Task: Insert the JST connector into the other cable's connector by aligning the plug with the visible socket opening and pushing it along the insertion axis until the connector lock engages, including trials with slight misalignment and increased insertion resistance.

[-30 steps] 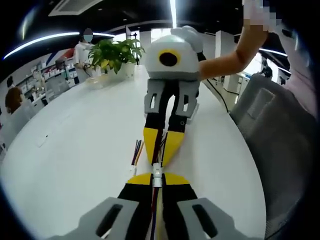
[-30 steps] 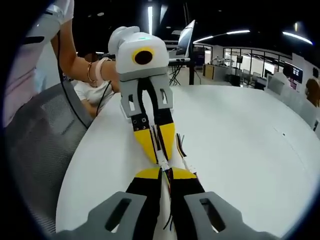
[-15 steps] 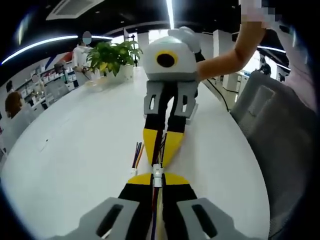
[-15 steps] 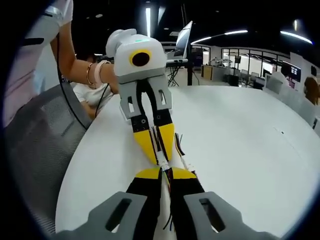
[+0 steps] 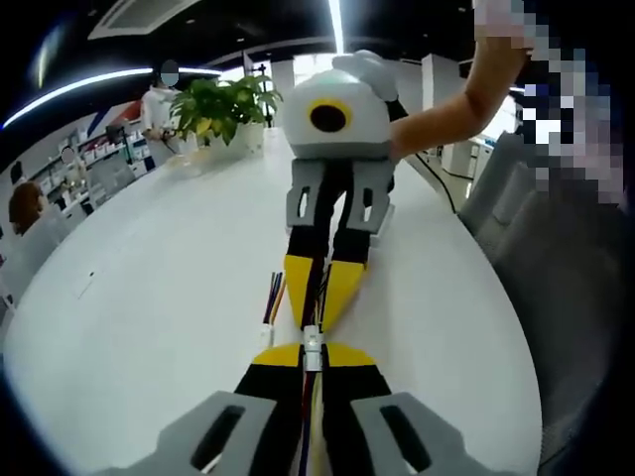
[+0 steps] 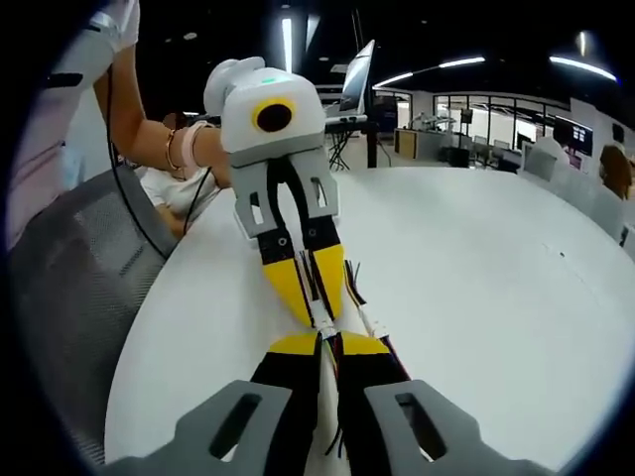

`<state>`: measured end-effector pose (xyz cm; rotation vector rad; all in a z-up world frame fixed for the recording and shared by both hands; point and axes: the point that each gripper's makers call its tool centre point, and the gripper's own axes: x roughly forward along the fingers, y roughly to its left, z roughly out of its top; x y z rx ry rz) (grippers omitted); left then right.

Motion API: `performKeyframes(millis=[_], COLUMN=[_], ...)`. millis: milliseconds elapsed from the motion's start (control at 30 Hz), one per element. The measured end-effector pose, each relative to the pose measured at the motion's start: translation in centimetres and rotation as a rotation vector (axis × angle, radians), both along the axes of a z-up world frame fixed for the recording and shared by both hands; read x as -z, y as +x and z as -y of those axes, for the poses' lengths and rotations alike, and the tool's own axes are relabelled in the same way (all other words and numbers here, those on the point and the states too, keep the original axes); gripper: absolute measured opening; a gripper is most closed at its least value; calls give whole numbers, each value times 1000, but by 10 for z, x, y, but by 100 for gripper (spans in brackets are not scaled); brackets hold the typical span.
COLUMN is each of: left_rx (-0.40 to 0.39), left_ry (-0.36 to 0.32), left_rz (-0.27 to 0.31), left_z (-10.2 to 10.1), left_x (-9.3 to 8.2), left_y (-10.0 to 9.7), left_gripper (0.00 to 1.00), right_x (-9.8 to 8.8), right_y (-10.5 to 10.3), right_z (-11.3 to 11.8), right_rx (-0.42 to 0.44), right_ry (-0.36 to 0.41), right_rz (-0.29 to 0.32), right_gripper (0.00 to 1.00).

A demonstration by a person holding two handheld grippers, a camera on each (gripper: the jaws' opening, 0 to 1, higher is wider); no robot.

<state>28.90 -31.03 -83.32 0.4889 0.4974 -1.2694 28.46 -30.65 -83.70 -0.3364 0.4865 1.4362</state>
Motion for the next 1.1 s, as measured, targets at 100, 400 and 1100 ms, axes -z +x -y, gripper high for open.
performKeyframes(millis=[100, 400, 1100], left_rx=[7, 18, 45], left_ry=[6, 14, 19], left_rz=[2, -1, -1], left_z=[0, -2, 0], left_x=[2, 8, 13], left_y=[0, -1, -6], left_gripper=[0, 0, 0], right_x=[2, 7, 11], right_y=[0, -1, -6], right_z=[0, -3, -2], right_rx=[0, -3, -27], right_ry=[0, -7, -18], right_rz=[2, 6, 68], right_gripper=[1, 2, 3])
